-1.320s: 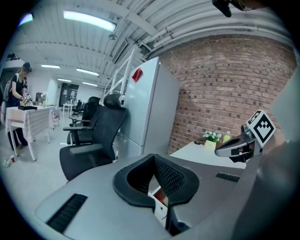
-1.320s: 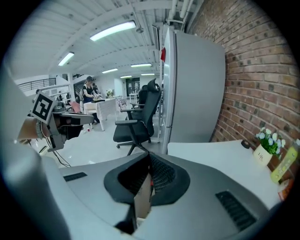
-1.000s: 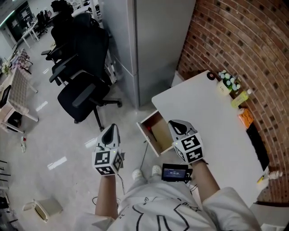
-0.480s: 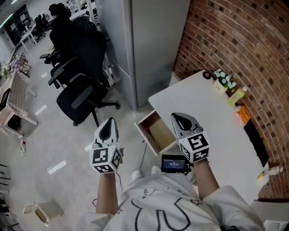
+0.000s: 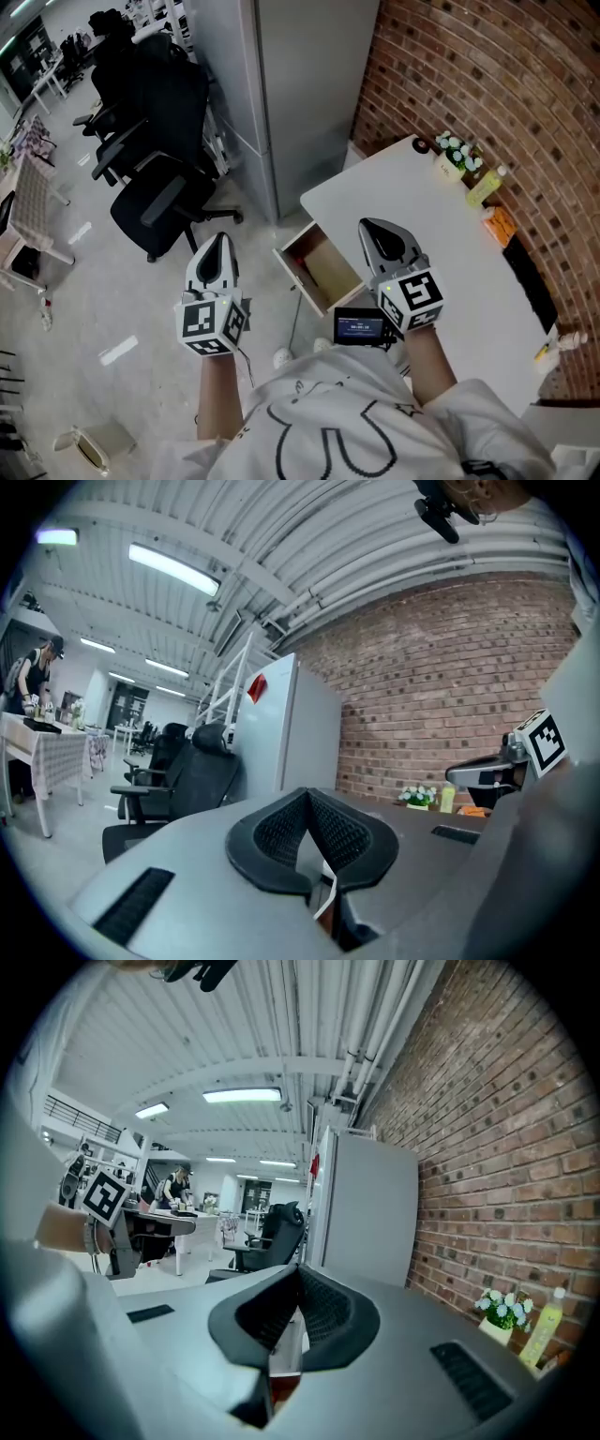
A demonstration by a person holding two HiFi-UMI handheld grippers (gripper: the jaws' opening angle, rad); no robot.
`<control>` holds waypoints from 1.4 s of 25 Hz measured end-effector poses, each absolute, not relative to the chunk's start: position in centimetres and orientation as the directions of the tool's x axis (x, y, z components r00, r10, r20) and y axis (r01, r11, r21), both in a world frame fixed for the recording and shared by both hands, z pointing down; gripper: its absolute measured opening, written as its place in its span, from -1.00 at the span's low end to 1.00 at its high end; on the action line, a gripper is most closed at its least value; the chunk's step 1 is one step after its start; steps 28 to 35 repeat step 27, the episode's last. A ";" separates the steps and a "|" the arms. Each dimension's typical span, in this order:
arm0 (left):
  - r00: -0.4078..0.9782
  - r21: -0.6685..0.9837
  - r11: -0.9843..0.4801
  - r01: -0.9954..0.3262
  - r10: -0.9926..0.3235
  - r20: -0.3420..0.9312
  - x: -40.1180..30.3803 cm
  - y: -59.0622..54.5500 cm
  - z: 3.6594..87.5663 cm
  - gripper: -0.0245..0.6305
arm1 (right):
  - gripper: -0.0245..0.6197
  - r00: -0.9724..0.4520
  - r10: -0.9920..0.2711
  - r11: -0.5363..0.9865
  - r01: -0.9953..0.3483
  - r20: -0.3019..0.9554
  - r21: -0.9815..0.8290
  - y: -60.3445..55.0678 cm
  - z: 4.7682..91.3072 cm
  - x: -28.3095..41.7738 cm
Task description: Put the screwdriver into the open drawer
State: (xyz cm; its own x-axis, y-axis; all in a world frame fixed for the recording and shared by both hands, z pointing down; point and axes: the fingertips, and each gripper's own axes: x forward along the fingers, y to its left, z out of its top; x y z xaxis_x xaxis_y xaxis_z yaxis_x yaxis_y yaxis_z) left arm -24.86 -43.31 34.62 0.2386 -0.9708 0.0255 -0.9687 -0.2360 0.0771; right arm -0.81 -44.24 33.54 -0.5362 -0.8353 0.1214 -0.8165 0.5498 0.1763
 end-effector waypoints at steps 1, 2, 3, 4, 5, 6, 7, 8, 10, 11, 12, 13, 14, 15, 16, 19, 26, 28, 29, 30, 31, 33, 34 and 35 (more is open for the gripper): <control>0.241 0.076 -0.238 -0.968 -0.970 0.024 -24.8 -43.4 34.5 -0.89 | -0.87 -0.530 -0.839 0.543 -0.821 0.120 0.176 -44.3 33.5 -0.7; 0.242 0.075 -0.240 -0.968 -0.970 0.022 -24.7 -43.5 34.5 -0.90 | -0.87 -0.524 -0.843 0.538 -0.825 0.120 0.175 -44.4 33.6 -0.6; 0.244 0.074 -0.242 -0.967 -0.969 0.021 -24.7 -43.6 34.4 -0.89 | -0.87 -0.519 -0.846 0.533 -0.828 0.123 0.174 -44.5 33.7 -0.4; 0.246 0.073 -0.244 -0.967 -0.969 0.021 -24.5 -43.6 34.3 -0.89 | -0.87 -0.516 -0.847 0.531 -0.830 0.127 0.172 -44.6 33.8 -0.4; 0.249 0.071 -0.247 -0.967 -0.968 0.021 -24.4 -43.6 34.2 -0.89 | -0.87 -0.514 -0.848 0.530 -0.830 0.131 0.171 -44.6 33.8 -0.3; 0.251 0.069 -0.249 -0.966 -0.968 0.021 -24.3 -43.7 34.2 -0.90 | -0.87 -0.514 -0.847 0.531 -0.831 0.133 0.168 -44.6 33.9 -0.3; 0.254 0.066 -0.252 -0.966 -0.967 0.021 -24.2 -43.6 34.1 -0.89 | -0.87 -0.514 -0.847 0.531 -0.831 0.134 0.167 -44.5 34.0 -0.3; 0.256 0.064 -0.254 -0.965 -0.966 0.022 -24.2 -43.6 34.1 -0.89 | -0.87 -0.514 -0.847 0.531 -0.831 0.135 0.166 -44.5 34.1 -0.3; 0.258 0.061 -0.256 -0.965 -0.966 0.024 -24.2 -43.5 34.1 -0.89 | -0.87 -0.513 -0.847 0.530 -0.831 0.136 0.166 -44.3 34.2 -0.4; 0.258 0.060 -0.256 -0.965 -0.966 0.024 -24.2 -43.4 34.1 -0.89 | -0.87 -0.514 -0.847 0.530 -0.832 0.135 0.164 -44.3 34.3 -0.5; 0.257 0.059 -0.255 -0.965 -0.966 0.024 -24.3 -43.4 34.1 -0.89 | -0.87 -0.514 -0.847 0.530 -0.832 0.134 0.162 -44.2 34.3 -0.6; 0.256 0.059 -0.254 -0.965 -0.966 0.023 -24.4 -43.4 34.1 -0.89 | -0.87 -0.515 -0.847 0.531 -0.832 0.133 0.161 -44.2 34.3 -0.6; 0.255 0.059 -0.253 -0.966 -0.967 0.022 -24.4 -43.4 34.1 -0.89 | -0.87 -0.515 -0.847 0.531 -0.832 0.132 0.159 -44.2 34.3 -0.7; 0.254 0.060 -0.252 -0.966 -0.967 0.021 -24.5 -43.4 34.0 -0.89 | -0.87 -0.515 -0.847 0.530 -0.833 0.131 0.159 -44.2 34.4 -0.6; 0.253 0.060 -0.251 -0.966 -0.967 0.021 -24.5 -43.5 34.0 -0.89 | -0.87 -0.513 -0.848 0.529 -0.834 0.132 0.158 -44.2 34.4 -0.6; 0.252 0.062 -0.250 -0.966 -0.967 0.022 -24.6 -43.6 34.0 -0.89 | -0.87 -0.505 -0.852 0.522 -0.839 0.138 0.154 -44.2 34.6 -0.4; 0.259 0.063 -0.257 -0.964 -0.966 0.017 -24.3 -44.0 33.9 -0.89 | -0.87 -0.495 -0.859 0.511 -0.848 0.135 0.143 -44.4 34.8 -0.1; 0.260 0.063 -0.259 -0.964 -0.965 0.016 -24.3 -44.1 33.9 -0.89 | -0.87 -0.494 -0.859 0.510 -0.849 0.134 0.142 -44.5 34.8 0.0; 0.260 0.063 -0.259 -0.964 -0.965 0.016 -24.3 -44.1 33.9 -0.89 | -0.87 -0.494 -0.859 0.510 -0.849 0.134 0.142 -44.5 34.8 0.0; 0.260 0.063 -0.259 -0.964 -0.965 0.016 -24.3 -44.1 33.9 -0.89 | -0.87 -0.494 -0.859 0.510 -0.849 0.134 0.142 -44.5 34.8 0.0; 0.260 0.063 -0.259 -0.964 -0.965 0.016 -24.3 -44.1 33.9 -0.89 | -0.87 -0.494 -0.859 0.510 -0.849 0.134 0.142 -44.5 34.8 0.0; 0.260 0.063 -0.259 -0.964 -0.965 0.016 -24.3 -44.1 33.9 -0.89 | -0.87 -0.494 -0.859 0.510 -0.849 0.134 0.142 -44.5 34.8 0.0; 0.260 0.063 -0.259 -0.964 -0.965 0.016 -24.3 -44.1 33.9 -0.89 | -0.87 -0.494 -0.859 0.510 -0.849 0.134 0.142 -44.5 34.8 0.0; 0.260 0.063 -0.259 -0.964 -0.965 0.016 -24.3 -44.1 33.9 -0.89 | -0.87 -0.494 -0.859 0.510 -0.849 0.134 0.142 -44.5 34.8 0.0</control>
